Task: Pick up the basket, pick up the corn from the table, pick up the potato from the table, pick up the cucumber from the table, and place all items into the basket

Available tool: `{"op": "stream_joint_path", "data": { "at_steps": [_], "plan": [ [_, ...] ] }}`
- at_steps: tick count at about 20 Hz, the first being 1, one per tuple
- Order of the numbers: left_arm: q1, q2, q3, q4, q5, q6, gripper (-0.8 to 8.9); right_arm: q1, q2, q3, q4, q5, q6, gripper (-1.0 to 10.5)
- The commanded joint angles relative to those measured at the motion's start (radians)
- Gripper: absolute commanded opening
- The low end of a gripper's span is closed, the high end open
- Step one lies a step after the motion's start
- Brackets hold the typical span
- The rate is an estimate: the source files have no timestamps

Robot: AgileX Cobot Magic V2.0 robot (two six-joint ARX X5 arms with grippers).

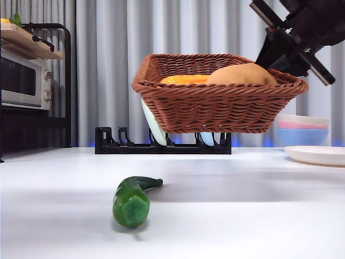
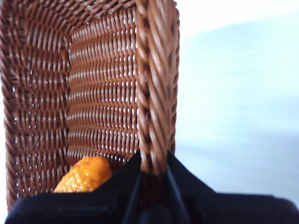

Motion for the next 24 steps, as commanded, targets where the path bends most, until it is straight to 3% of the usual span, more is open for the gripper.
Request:
{"op": "stream_joint_path", "data": {
  "at_steps": [1, 9, 12, 16, 20, 24],
  "plan": [
    [-0.046, 0.012, -0.116, 0.067, -0.024, -0.110, 5.61, -0.044, -0.008, 0.028, 0.023, -0.012, 0.017, -0.2],
    [-0.036, 0.026, -0.425, 0.339, 0.060, -0.198, 5.60, -0.124, -0.012, 0.055, 0.006, -0.031, 0.018, -0.2],
    [0.000, 0.043, -0.462, 0.411, 0.112, -0.197, 5.00, -0.128, -0.012, 0.055, 0.005, -0.038, 0.018, -0.2],
    [0.065, 0.091, -0.467, 0.466, 0.144, -0.148, 4.88, -0.127, -0.012, 0.055, 0.005, -0.038, 0.018, -0.2],
    [0.163, 0.159, -0.467, 0.531, 0.283, -0.100, 4.88, -0.128, -0.013, 0.055, -0.010, -0.038, 0.018, -0.2],
    [0.232, 0.234, -0.467, 0.578, 0.356, -0.062, 4.88, -0.128, -0.016, 0.055, -0.021, -0.038, 0.017, -0.2]
  ]
}}
